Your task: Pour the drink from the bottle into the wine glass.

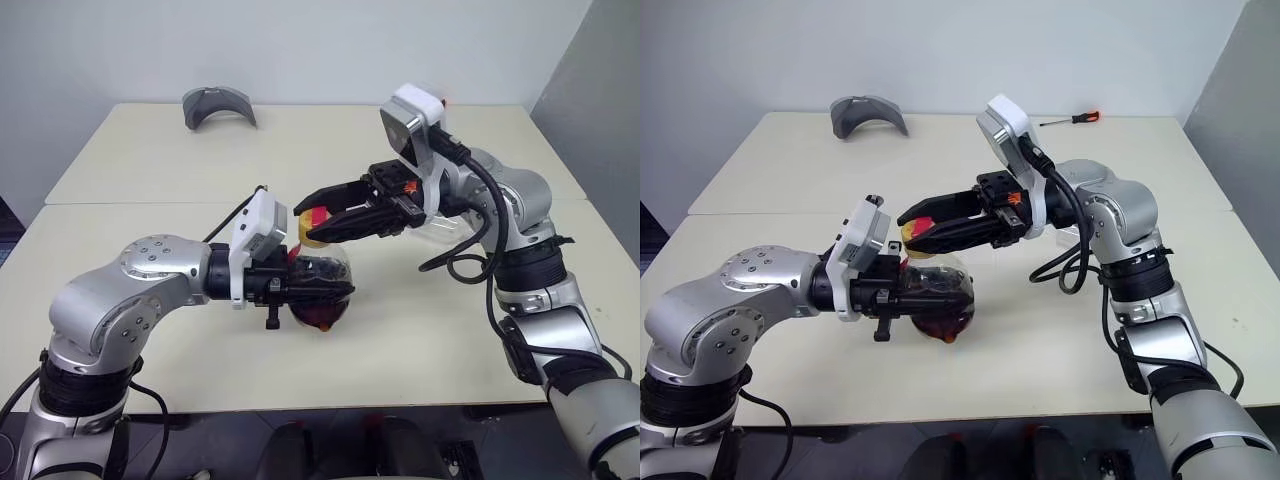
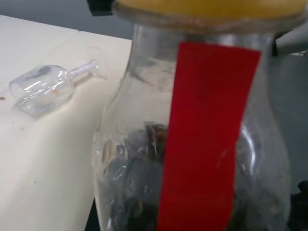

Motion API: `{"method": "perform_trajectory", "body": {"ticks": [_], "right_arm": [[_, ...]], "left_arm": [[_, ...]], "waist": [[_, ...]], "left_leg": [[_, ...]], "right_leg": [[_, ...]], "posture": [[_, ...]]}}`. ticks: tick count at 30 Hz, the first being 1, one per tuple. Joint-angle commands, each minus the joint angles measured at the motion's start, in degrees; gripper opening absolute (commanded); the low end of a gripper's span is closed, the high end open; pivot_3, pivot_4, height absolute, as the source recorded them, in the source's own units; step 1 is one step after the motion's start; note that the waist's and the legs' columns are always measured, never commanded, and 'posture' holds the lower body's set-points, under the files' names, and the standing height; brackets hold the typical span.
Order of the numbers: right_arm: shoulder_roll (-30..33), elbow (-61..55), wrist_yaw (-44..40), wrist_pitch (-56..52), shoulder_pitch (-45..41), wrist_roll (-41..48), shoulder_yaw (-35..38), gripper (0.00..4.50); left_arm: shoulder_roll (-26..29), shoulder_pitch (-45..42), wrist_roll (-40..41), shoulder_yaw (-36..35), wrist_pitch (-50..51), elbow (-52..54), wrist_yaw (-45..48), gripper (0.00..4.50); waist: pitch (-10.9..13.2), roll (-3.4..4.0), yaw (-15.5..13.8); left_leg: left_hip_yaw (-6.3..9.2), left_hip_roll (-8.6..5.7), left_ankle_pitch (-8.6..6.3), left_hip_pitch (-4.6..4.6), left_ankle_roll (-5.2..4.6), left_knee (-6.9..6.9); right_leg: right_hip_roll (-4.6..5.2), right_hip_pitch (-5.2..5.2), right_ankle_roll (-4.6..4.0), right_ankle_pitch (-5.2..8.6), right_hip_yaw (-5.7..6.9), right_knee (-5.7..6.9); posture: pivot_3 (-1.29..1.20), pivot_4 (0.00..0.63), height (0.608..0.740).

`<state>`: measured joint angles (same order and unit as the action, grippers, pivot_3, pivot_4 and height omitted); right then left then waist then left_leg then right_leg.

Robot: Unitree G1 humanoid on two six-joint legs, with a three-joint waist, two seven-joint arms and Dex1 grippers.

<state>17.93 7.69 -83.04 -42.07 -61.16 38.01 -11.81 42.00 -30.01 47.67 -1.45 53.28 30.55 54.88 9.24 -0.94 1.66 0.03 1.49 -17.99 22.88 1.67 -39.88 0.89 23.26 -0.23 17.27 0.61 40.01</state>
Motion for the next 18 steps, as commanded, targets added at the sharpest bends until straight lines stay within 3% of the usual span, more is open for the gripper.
{"method": "perform_trajectory", "body": {"ticks": [1,5,11,18], "right_arm": [[0.01,-0.81,0.78,-0.43,-0.51,-0.56,-0.15,2.97],[1.77,-3.40,4.45,-1.68,0.48,-0.31,1.92,4.41],[3.96,-13.51,18.21,-6.65,6.86,1.40,8.17,4.50],[0.07,-18.06,33.61,-4.47,10.32,-3.04,8.64,4.50]], "left_arm": [[-0.04,-0.81,1.38,-0.87,-1.72,1.65,-0.06,1.14],[0.58,1.82,-0.09,-0.96,-2.99,0.68,-0.34,1.14],[0.65,5.60,-4.91,-1.61,-6.77,-2.93,-2.64,1.14],[-1.38,3.54,-10.95,0.58,-12.72,-10.91,-2.65,1.14]], "waist": [[0.02,0.03,0.02],[0.02,0.03,-0.02],[0.02,0.02,-0.12],[0.02,0.03,-0.04]], "left_leg": [[-0.02,0.00,0.00,0.00,0.01,0.01],[-0.02,-0.02,0.10,0.02,0.18,0.00],[-0.02,-0.02,0.09,0.02,0.17,0.00],[-0.03,0.00,0.01,0.00,0.02,0.02]], "right_leg": [[0.00,0.01,0.00,0.00,-0.01,0.01],[0.02,0.01,0.00,0.00,-0.02,-0.01],[0.02,0.00,0.00,0.00,-0.02,-0.01],[0.00,0.01,0.00,0.00,-0.02,0.01]], "posture": [[0.00,0.150,0.740],[0.00,0.150,0.740],[0.00,0.150,0.740],[0.00,0.150,0.740]]}}
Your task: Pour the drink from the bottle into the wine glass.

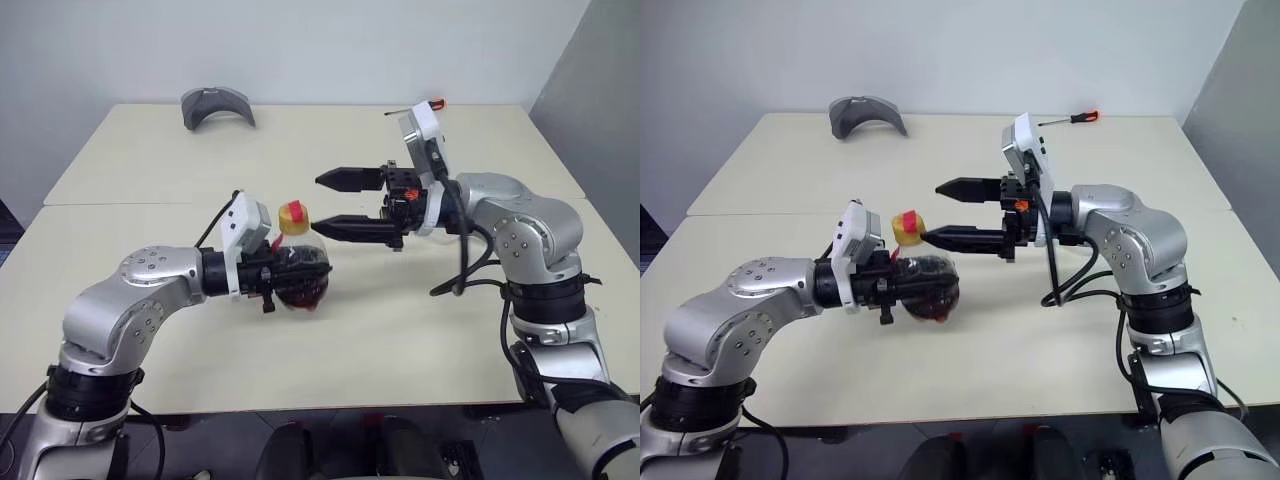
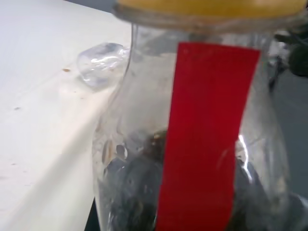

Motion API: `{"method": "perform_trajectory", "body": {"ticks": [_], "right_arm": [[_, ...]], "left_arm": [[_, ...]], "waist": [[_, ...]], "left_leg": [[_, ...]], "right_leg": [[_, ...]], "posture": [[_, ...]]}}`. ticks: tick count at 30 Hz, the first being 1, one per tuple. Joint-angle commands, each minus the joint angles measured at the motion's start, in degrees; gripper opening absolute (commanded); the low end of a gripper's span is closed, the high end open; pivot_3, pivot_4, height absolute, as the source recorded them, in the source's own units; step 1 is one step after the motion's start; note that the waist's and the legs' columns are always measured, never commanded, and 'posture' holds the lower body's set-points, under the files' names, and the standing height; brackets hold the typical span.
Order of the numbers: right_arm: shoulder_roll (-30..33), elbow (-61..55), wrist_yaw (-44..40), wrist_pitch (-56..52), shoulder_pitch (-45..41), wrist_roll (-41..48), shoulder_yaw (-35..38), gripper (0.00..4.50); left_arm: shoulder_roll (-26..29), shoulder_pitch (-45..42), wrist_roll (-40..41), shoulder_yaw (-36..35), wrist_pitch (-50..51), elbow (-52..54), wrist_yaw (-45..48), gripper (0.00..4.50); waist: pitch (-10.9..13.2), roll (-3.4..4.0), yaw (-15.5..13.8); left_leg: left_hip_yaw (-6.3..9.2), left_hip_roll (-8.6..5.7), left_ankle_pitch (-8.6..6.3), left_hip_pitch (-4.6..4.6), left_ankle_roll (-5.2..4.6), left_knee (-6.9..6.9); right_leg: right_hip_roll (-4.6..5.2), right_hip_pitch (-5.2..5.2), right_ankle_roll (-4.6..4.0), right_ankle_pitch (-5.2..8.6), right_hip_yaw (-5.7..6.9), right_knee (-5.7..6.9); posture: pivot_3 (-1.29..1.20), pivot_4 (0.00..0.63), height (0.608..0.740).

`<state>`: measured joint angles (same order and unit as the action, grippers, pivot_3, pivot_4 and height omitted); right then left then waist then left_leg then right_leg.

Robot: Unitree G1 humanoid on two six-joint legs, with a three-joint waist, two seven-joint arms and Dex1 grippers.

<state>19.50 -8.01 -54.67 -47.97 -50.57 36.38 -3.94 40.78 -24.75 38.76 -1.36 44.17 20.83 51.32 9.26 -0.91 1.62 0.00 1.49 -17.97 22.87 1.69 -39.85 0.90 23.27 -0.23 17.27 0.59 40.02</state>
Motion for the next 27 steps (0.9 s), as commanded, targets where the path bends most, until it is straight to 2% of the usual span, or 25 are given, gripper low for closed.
{"method": "perform_trajectory", "body": {"ticks": [1,9,20,27], "right_arm": [[-2.49,-2.28,7.50,1.50,-0.57,-2.21,0.48,4.50],[-7.00,-1.35,13.73,2.07,-2.60,-3.89,-0.63,4.50],[-6.55,-1.74,12.21,-0.28,-3.63,-0.92,-0.20,4.50],[-6.67,1.07,12.72,2.06,-3.24,-3.51,-2.18,4.50]], "left_arm": [[-0.32,-2.06,-2.53,0.90,-4.12,-1.83,1.32,1.14],[-1.86,-4.83,-4.16,2.50,-6.08,-4.59,2.57,1.14],[-1.98,-6.21,-5.41,2.30,-7.14,-6.71,3.82,1.14],[-2.82,-6.92,-5.51,2.35,-7.21,-7.01,3.49,1.14]], "waist": [[0.00,0.00,0.00],[0.00,0.00,0.00],[0.00,0.00,0.01],[0.00,0.00,0.03]], "left_leg": [[0.00,0.00,0.01,0.00,0.01,0.00],[-0.02,-0.02,0.10,0.03,0.17,0.00],[-0.02,-0.02,0.00,0.02,0.00,0.01],[-0.02,-0.01,-0.01,0.02,-0.02,0.00]], "right_leg": [[0.00,0.00,0.00,0.00,0.00,0.00],[0.00,0.02,0.00,0.00,-0.01,-0.02],[0.00,0.02,0.00,0.00,-0.01,-0.02],[0.00,0.02,0.00,0.00,0.00,-0.01]], "posture": [[0.00,0.150,0.740],[0.00,0.150,0.740],[0.00,0.150,0.740],[0.00,0.150,0.740]]}}
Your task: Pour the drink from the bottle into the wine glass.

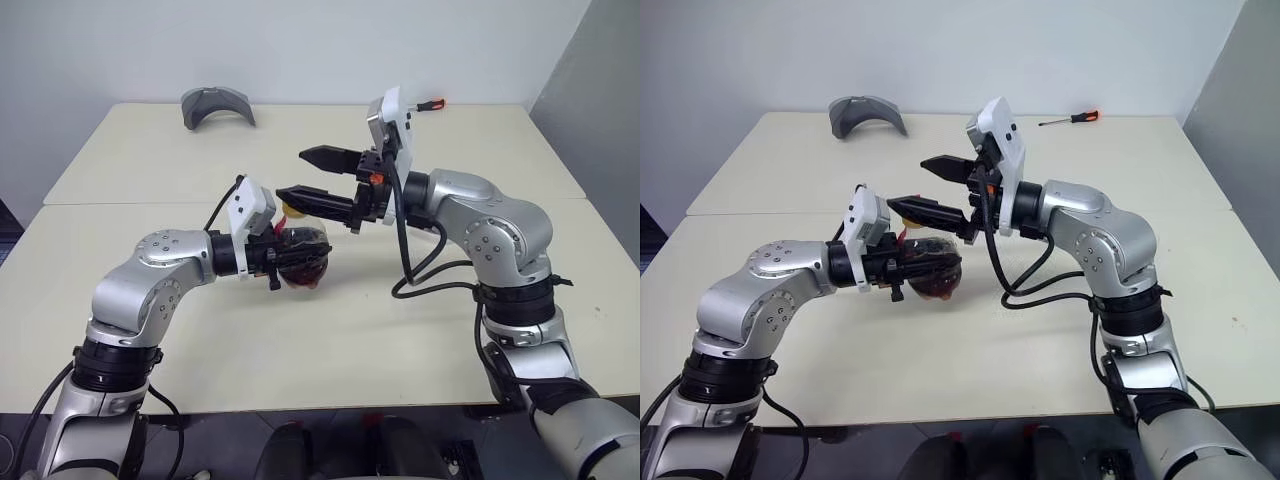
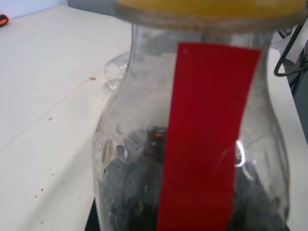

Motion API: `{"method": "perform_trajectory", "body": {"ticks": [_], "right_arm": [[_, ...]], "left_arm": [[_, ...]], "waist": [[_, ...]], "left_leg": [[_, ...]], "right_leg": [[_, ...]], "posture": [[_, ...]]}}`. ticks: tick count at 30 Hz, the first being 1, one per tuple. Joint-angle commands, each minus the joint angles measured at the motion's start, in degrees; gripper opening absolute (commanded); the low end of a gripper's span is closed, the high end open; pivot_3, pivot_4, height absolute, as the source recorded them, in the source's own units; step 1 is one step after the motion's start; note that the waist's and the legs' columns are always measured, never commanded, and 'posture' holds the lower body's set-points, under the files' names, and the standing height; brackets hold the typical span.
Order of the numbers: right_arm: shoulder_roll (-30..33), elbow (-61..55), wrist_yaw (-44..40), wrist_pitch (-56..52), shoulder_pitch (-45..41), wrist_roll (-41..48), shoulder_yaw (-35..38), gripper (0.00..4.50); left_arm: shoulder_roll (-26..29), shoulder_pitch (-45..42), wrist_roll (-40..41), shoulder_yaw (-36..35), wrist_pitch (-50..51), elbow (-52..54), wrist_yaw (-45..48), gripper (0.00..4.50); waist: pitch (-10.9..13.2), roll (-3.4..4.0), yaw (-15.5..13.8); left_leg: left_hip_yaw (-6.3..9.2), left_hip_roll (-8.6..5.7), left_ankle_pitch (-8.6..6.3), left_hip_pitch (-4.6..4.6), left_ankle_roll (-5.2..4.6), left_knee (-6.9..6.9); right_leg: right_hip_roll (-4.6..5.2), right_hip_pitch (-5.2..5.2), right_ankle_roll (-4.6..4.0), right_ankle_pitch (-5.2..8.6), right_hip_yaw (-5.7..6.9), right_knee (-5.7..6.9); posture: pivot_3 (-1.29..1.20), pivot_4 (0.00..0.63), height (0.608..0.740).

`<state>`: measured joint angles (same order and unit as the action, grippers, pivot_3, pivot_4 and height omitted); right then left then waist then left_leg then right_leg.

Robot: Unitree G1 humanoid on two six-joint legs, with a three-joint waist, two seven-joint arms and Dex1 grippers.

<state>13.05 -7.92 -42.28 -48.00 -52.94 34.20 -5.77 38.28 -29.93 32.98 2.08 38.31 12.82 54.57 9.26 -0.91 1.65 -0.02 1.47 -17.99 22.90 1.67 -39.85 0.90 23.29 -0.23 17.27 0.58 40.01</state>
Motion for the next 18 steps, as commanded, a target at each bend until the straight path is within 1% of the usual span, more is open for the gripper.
{"method": "perform_trajectory", "body": {"ticks": [1,11,16,18], "right_arm": [[-0.10,2.00,0.16,3.17,-1.06,-2.27,-0.74,4.50],[0.95,7.24,-1.34,8.11,-1.64,-5.77,-1.57,4.50],[4.08,8.09,-3.04,8.67,-1.01,-5.72,-0.22,4.50],[6.23,8.12,-4.08,7.98,-0.55,-5.10,0.84,4.50]], "left_arm": [[-0.35,-1.85,0.27,-1.08,-1.25,1.04,0.31,1.14],[-0.74,-2.91,0.34,-1.04,-1.05,0.73,0.51,1.13],[-0.49,-2.08,0.75,-1.52,-0.60,1.65,0.41,1.13],[-0.36,-1.89,0.90,-1.74,-0.38,1.89,0.42,1.13]], "waist": [[0.00,0.00,0.00],[0.00,0.00,0.01],[0.00,0.00,0.00],[0.00,0.00,0.00]], "left_leg": [[0.00,0.00,0.00,0.00,0.00,0.00],[0.00,0.00,0.00,0.00,0.01,0.00],[0.00,0.00,0.00,0.01,0.01,0.00],[0.00,0.00,0.00,0.01,0.00,-0.01]], "right_leg": [[0.00,0.00,0.00,0.00,0.00,0.00],[0.00,0.01,0.00,0.00,0.00,0.00],[0.00,0.01,0.00,0.00,0.00,0.00],[0.00,0.01,0.00,0.00,0.00,0.00]], "posture": [[0.00,0.150,0.740],[0.00,0.150,0.740],[0.00,0.150,0.740],[0.00,0.150,0.740]]}}
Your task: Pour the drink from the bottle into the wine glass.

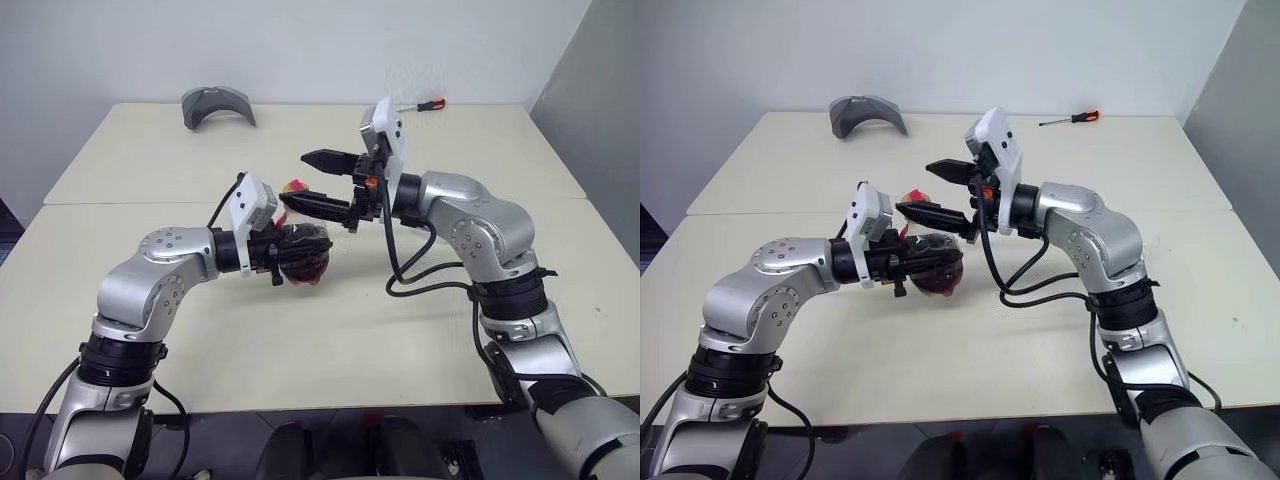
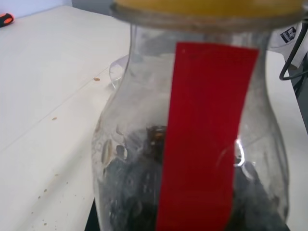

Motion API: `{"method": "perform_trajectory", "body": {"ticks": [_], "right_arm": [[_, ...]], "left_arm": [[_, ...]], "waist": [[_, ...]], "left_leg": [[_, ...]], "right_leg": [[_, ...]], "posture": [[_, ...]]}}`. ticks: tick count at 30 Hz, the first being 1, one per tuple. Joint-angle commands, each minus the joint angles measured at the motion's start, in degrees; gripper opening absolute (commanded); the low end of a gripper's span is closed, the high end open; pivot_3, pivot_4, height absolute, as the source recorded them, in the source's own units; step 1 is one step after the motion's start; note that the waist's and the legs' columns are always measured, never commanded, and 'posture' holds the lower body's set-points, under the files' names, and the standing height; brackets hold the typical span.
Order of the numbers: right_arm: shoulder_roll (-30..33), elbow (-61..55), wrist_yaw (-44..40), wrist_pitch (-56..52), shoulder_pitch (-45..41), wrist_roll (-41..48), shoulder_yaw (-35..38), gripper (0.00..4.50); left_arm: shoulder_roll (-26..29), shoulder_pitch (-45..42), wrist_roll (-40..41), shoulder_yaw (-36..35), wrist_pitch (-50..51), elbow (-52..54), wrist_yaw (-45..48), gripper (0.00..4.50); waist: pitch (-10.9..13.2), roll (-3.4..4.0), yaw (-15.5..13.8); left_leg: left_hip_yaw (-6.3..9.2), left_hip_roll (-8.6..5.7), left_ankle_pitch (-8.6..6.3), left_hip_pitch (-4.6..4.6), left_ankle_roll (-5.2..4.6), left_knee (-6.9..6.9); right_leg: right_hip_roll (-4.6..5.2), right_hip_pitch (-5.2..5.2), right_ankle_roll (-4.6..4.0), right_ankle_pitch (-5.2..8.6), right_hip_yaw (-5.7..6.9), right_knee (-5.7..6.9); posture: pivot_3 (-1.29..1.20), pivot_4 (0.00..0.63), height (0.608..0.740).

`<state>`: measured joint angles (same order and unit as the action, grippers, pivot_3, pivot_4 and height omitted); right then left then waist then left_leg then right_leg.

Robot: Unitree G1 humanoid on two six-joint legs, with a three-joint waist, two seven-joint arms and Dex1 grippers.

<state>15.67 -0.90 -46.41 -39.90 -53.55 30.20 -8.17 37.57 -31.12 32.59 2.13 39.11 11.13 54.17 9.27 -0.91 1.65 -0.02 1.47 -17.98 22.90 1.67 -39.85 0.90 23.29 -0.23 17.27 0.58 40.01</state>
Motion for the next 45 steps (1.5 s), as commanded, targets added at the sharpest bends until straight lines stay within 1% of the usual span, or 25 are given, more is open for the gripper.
{"method": "perform_trajectory", "body": {"ticks": [1,7,10,15,19,24,30,40,45], "right_arm": [[4.68,0.99,-0.59,-0.29,0.36,-0.77,3.64,4.50],[9.78,3.01,-3.43,-0.98,0.35,0.12,5.52,4.50],[10.61,4.19,-3.77,-0.13,0.01,-0.54,5.36,4.50],[9.22,-1.01,-6.93,-2.24,1.52,3.30,4.30,4.50],[6.31,-4.73,-6.26,-4.85,1.55,6.66,4.76,4.50],[2.21,-4.02,-3.43,-4.93,0.01,6.77,4.43,4.50],[0.35,-2.24,-2.90,-3.56,-0.62,5.33,3.84,4.50],[0.21,-0.07,-3.74,-1.51,-1.15,3.02,3.35,4.50],[2.91,2.32,-4.56,-0.21,-0.72,0.72,3.46,4.50]], "left_arm": [[0.38,-0.62,1.39,-1.88,-1.02,3.78,0.79,1.13],[0.86,-0.18,1.66,-2.42,-0.48,4.41,0.97,1.11],[1.01,-0.24,1.63,-2.43,-0.55,4.30,1.05,1.11],[0.66,-1.08,1.56,-1.99,-0.49,4.05,0.95,1.11],[0.58,-1.24,1.27,-1.84,-0.82,3.58,1.03,1.11],[0.44,-0.83,1.30,-1.78,-0.79,3.96,0.83,1.11],[0.29,-1.16,1.12,-1.84,-1.02,3.58,0.67,1.11],[0.14,-1.00,1.24,-2.09,-1.14,3.89,0.38,1.11],[0.24,-0.75,1.16,-2.17,-1.34,3.92,0.46,1.11]], "waist": [[0.00,0.00,0.00],[0.01,-0.02,-0.13],[0.01,-0.01,0.16],[0.01,-0.01,0.11],[0.01,-0.01,0.01],[0.01,-0.01,0.04],[0.02,0.00,0.02],[0.02,0.00,0.02],[0.02,0.00,0.02]], "left_leg": [[0.00,0.00,0.00,0.00,0.00,0.00],[-0.02,-0.03,0.00,0.00,-0.01,-0.01],[-0.02,0.02,0.00,0.00,-0.01,0.01],[-0.01,0.06,0.00,0.00,0.00,0.03],[-0.01,0.04,0.00,0.01,-0.01,0.00],[0.00,0.03,0.00,0.01,0.00,0.00],[0.00,0.02,0.00,0.00,0.00,0.00],[0.00,0.02,0.00,0.00,0.01,0.00],[0.00,0.02,0.00,0.00,0.01,0.01]], "right_leg": [[0.00,0.00,0.00,0.00,0.00,0.00],[0.03,-0.02,0.00,0.00,-0.01,-0.02],[-0.01,-0.01,0.00,0.00,-0.01,-0.01],[-0.06,0.01,0.00,0.00,-0.02,0.00],[-0.03,0.00,0.00,0.00,-0.02,0.00],[-0.03,0.00,0.00,0.00,-0.02,0.00],[-0.03,0.00,0.00,0.00,-0.01,0.00],[-0.03,0.00,0.00,0.00,-0.01,0.00],[-0.03,0.00,0.00,0.00,-0.01,0.00]], "posture": [[0.00,0.150,0.740],[0.00,0.150,0.740],[0.00,0.150,0.740],[0.00,0.150,0.740],[0.00,0.150,0.740],[0.00,0.150,0.740],[0.00,0.150,0.740],[0.00,0.150,0.740],[0.00,0.150,0.740]]}}
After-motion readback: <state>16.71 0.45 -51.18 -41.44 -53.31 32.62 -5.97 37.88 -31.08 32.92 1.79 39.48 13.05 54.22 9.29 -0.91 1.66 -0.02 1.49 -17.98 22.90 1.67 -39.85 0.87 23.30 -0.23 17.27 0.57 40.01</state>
